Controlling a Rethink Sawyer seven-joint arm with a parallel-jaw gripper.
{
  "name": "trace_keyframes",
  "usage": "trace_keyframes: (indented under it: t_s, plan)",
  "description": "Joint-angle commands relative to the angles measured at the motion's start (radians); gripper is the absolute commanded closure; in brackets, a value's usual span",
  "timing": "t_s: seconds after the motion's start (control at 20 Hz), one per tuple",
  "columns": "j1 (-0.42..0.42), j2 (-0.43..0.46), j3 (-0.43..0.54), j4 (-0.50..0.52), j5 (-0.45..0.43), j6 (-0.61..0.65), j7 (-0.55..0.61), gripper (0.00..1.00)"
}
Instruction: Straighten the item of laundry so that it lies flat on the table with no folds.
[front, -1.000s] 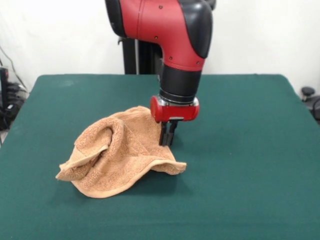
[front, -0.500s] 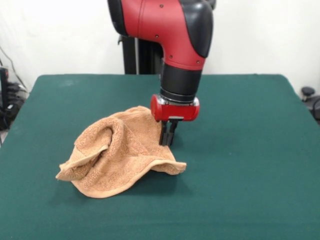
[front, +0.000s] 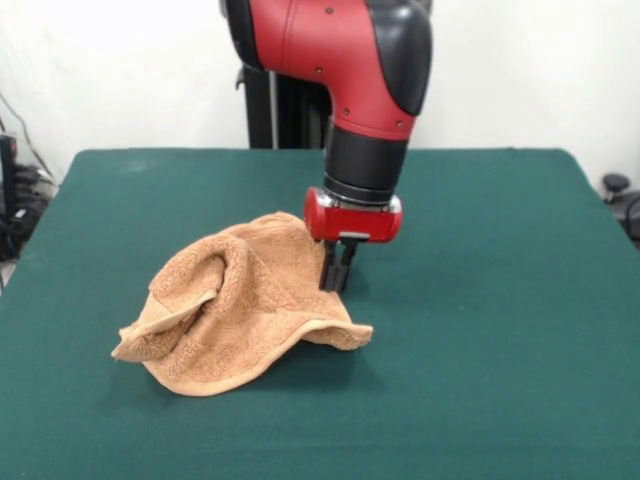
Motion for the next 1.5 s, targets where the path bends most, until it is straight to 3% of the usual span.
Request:
trace_keyframes:
  t_s: [0.05, 0.9, 1.5]
  plan:
    - [0.086, 0.152, 0.191, 0.07, 0.102, -0.063, 0.357, 1.0]
    - [0.113, 0.141, 0.186, 0.096, 0.2, -0.075, 0.337, 1.0]
    - [0.04, 0.097, 0.153, 0.038, 0.066, -0.003, 0.158, 1.0]
